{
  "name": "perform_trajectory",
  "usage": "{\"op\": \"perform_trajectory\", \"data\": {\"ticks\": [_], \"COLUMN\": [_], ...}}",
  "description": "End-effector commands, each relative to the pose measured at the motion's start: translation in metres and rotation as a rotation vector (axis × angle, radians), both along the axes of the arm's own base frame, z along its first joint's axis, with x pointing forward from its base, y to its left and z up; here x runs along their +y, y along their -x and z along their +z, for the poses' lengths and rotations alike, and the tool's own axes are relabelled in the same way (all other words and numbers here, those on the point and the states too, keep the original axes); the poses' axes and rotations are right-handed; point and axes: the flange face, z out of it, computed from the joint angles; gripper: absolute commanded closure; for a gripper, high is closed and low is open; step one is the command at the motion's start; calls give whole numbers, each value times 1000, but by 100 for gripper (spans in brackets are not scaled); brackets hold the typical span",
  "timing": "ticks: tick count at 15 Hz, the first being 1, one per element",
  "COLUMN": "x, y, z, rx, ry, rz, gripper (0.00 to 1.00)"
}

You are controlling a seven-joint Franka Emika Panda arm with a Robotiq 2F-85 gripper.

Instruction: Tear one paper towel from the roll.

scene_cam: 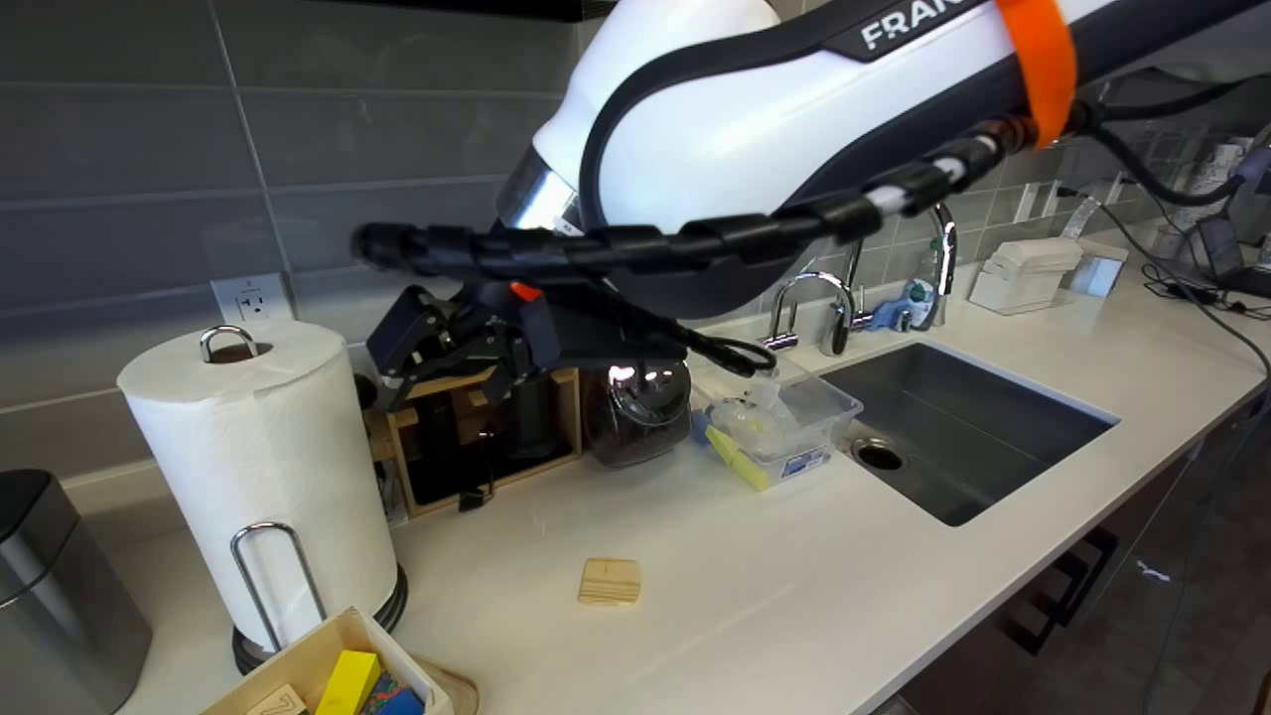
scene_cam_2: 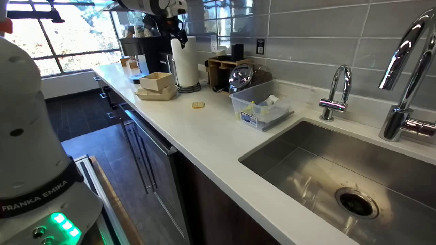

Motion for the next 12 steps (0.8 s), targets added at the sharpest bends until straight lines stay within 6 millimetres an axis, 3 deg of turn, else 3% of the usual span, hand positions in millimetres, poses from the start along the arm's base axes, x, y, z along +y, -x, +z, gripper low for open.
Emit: {"op": "perform_trajectory", "data": {"ticks": [1,4,8,12], "x": [5,4,25,29], "y": [-1,-4,-18,-22], "z": [-1,-1,-1,1], "rx": [7,9,20,75], "ry": [-8,-14,-96,-160], "rz": [-1,-8,21,-46], "gripper": [0,0,0,0]}}
